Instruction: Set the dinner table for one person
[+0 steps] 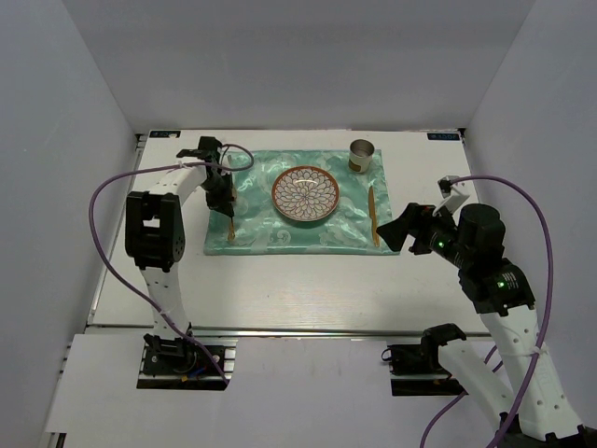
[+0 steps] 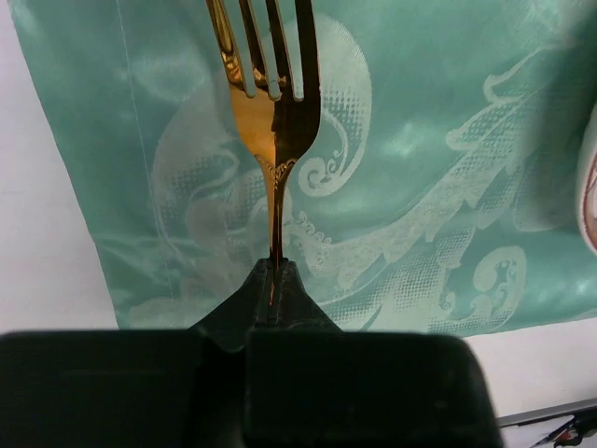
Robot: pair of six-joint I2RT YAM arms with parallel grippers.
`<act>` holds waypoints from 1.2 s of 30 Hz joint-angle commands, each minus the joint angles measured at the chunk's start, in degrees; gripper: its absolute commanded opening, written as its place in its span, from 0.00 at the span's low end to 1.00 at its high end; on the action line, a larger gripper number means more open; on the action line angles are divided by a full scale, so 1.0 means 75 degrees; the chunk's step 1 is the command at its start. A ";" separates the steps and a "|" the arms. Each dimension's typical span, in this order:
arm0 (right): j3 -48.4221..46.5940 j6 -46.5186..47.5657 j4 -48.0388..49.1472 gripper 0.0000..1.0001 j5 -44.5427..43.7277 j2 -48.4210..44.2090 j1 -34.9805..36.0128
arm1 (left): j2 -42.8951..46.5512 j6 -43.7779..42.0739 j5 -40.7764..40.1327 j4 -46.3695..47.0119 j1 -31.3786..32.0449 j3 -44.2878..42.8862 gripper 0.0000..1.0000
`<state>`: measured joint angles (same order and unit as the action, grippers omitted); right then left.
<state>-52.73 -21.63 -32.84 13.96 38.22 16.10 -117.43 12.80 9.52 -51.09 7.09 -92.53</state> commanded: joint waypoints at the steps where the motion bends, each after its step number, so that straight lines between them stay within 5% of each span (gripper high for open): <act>1: -0.0282 0.0270 -0.0086 0.89 -0.0126 -0.0068 -0.0037 | 0.0330 -0.0160 -0.0296 -0.0254 -0.0020 -0.0424 0.00; 36: -0.0422 0.0446 -0.0391 0.89 0.0073 0.0002 -0.0025 | -0.1183 -0.0652 -0.2781 -0.0688 0.0975 -0.1209 0.00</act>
<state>-53.21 -19.05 -36.21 13.67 38.39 16.10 -126.30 8.34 -9.76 -56.47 13.41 -100.64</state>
